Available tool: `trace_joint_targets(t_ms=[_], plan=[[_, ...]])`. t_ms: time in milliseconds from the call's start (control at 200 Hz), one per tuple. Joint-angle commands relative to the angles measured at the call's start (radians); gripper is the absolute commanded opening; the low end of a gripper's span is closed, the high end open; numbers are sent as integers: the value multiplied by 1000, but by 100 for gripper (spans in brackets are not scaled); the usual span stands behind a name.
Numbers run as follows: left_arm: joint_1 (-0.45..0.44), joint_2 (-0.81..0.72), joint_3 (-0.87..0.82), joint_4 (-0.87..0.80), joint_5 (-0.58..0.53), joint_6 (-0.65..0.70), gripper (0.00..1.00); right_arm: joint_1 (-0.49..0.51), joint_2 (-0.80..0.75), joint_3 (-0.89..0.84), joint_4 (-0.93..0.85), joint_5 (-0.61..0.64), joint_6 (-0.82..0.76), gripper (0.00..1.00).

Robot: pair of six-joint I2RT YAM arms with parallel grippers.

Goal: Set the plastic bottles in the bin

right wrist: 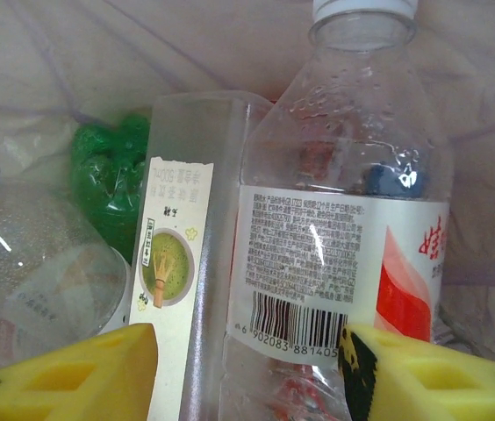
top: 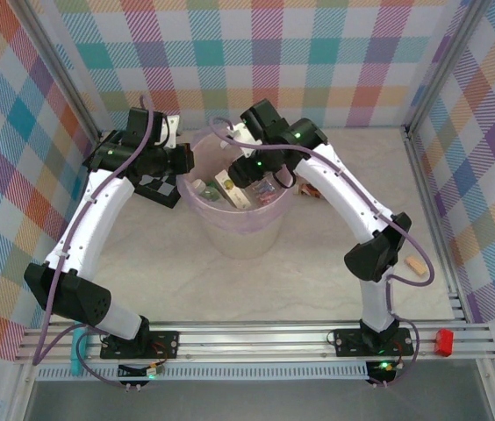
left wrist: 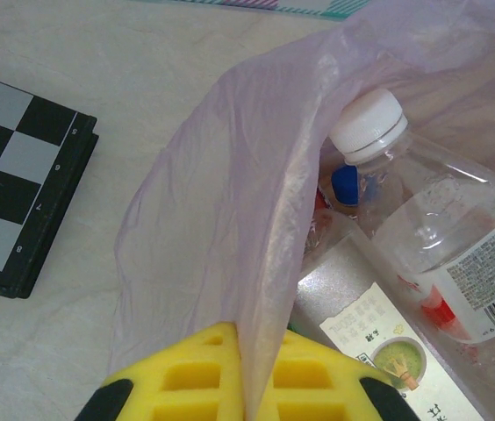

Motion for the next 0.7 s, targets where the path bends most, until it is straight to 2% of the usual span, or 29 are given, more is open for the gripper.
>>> trace_joint_targets(t_ms=[0, 230, 400, 565, 695], plan=[[8, -4, -29, -69, 41, -14, 0, 5, 24, -34, 13, -47, 11, 59], [20, -5, -13, -84, 34, -21, 0, 6, -83, 49, 7, -62, -18, 64], [52, -15, -1, -98, 45, -36, 0, -10, -173, 49, -9, 2, -38, 68], [100, -29, 14, -116, 56, -34, 0, -73, -269, -48, 23, 18, 5, 69], [136, -37, 43, -145, 59, -18, 0, -156, -335, -169, 88, -27, 76, 69]])
